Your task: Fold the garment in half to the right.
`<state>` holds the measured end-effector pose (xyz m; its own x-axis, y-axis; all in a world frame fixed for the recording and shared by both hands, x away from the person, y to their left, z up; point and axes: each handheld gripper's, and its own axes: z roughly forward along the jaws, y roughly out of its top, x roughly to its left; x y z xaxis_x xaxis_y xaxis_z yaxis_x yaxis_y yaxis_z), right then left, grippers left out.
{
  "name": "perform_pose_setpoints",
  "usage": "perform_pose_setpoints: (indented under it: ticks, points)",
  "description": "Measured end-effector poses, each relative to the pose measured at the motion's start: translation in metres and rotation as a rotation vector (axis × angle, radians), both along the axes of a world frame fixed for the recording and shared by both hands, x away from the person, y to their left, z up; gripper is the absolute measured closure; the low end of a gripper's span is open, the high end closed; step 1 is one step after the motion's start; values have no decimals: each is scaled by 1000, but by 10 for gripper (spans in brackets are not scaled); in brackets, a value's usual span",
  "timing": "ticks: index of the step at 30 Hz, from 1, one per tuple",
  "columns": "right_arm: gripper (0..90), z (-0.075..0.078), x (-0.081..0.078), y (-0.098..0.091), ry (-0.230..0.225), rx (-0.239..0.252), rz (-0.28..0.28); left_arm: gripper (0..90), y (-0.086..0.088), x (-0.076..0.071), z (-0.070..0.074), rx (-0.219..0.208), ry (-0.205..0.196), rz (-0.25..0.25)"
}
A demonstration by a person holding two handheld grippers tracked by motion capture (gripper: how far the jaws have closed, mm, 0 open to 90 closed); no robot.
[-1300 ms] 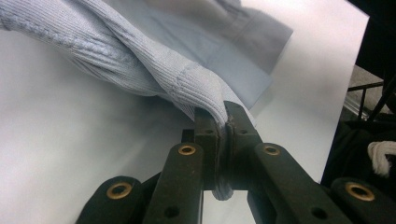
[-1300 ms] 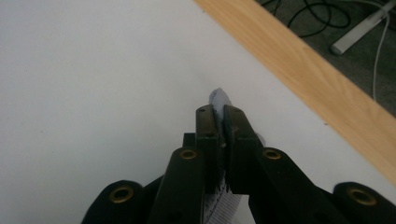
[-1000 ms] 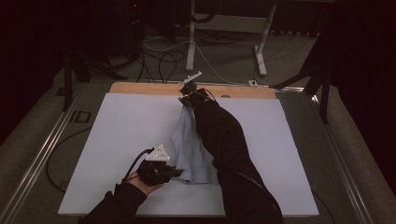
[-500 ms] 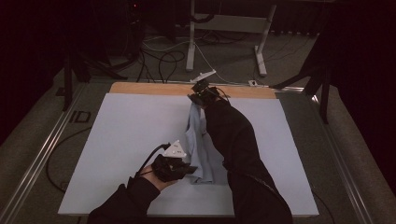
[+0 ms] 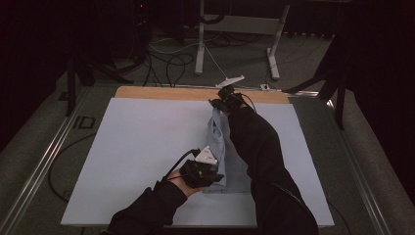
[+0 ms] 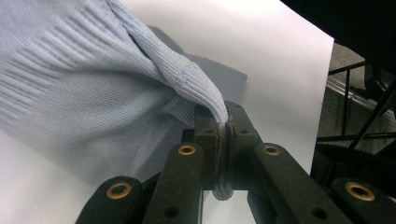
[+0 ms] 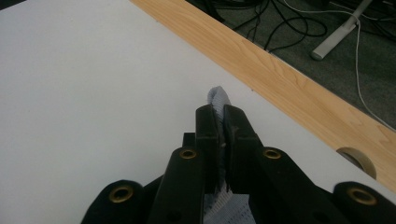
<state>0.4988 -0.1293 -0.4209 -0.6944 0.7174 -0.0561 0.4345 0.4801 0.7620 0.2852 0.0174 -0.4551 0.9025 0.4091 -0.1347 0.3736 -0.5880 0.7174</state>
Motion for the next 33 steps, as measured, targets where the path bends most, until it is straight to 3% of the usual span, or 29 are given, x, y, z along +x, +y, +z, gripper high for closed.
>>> perform_pose_setpoints:
  ticks: [15, 24, 30, 33]
  points:
    - [859, -7, 1, -22, 12, 16, -9, 866, -39, 11, -13, 38, 23, -20]
    - [859, -22, 3, -39, 39, 27, -21, 866, -56, 15, -21, 51, 48, -28]
    - [859, -26, 4, -46, 46, 64, 8, 866, -66, 16, -28, 73, 59, -3]
    - [858, -30, 6, -46, 51, 83, 38, 866, -71, 17, -33, 72, 72, 39]
